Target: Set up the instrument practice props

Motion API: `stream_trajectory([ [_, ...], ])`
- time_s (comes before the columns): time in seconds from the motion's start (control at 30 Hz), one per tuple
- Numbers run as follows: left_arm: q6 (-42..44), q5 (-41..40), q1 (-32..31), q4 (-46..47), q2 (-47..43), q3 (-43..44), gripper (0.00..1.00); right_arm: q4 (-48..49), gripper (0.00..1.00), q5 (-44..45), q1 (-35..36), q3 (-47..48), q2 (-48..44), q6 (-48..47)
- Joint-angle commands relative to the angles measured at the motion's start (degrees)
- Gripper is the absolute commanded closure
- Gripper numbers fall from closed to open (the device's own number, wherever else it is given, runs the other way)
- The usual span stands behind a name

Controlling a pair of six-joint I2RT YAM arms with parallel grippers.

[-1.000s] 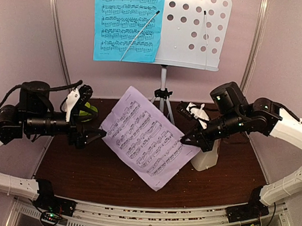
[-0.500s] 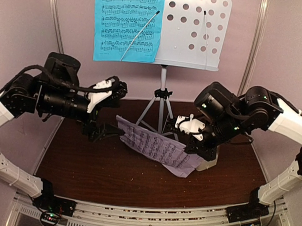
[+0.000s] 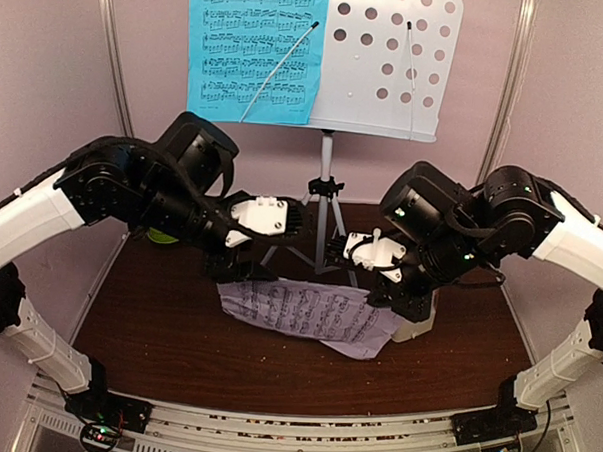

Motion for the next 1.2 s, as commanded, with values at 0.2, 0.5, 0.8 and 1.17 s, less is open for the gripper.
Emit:
stream_trajectory([
  [0.2, 2.31, 1.53, -1.51, -3.47, 2.81, 1.40, 0.68, 0.97, 1.00, 0.26, 0.43, 0.94, -1.08, 2.21],
  [0.5, -4.27, 3.86, 0.85, 7.67, -3.82, -4.50, 1.00, 8.95, 0.69, -1.34, -1.96, -2.58, -6.25, 5.11],
  [0.8, -12.05, 16.92, 9.81, 21.04, -15.09, -13.63, 1.00, 51.50, 0.00, -6.44, -10.93, -38.60, -36.62, 14.93],
  [1.17, -20.54, 28.45, 13.23, 28.57, -17.55, -15.51, 1.00, 57.16, 0.20, -5.89, -11.53, -40.11, -36.93, 11.95],
])
